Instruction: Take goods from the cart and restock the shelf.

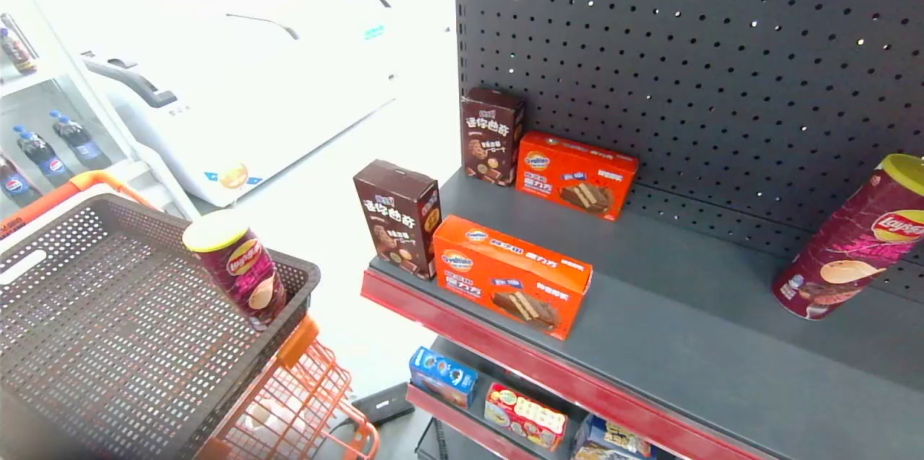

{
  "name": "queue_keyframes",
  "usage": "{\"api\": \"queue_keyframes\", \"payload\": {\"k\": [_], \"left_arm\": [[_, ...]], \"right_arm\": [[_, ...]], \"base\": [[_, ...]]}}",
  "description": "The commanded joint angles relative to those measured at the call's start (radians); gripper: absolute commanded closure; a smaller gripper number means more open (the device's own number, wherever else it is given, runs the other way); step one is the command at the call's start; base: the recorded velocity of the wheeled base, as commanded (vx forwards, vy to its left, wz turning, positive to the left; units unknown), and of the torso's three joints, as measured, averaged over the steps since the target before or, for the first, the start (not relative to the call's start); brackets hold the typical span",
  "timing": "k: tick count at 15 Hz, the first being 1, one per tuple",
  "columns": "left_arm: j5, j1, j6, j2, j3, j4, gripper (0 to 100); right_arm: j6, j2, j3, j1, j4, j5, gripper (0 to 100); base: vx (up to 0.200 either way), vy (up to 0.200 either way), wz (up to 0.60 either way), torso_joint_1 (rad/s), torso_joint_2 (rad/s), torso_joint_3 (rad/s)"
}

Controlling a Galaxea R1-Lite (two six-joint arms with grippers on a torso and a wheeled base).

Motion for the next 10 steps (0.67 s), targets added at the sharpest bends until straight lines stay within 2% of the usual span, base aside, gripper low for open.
{"api": "queue_keyframes", "payload": {"k": [1,8,9,10], "left_arm": [[0.0,0.0,0.0,0.001,0.0,0.0,0],[-0.002,0.0,0.009,0.0,0.0,0.0,0],[0.018,0.002,0.009,0.0,-0.012,-0.002,0],[0.05,0.003,0.014,0.052,-0.098,0.001,0]], "right_arm": [[0.0,0.0,0.0,0.0,0.0,-0.002,0],[0.0,0.0,0.0,0.0,0.0,-0.002,0],[0.0,0.0,0.0,0.0,0.0,0.0,0],[0.0,0.0,0.0,0.0,0.0,0.0,0]], "base": [[0.0,0.0,0.0,0.0,0.0,0.0],[0.0,0.0,0.0,0.0,0.0,0.0],[0.0,0.0,0.0,0.0,0.0,0.0],[0.0,0.0,0.0,0.0,0.0,0.0]]}}
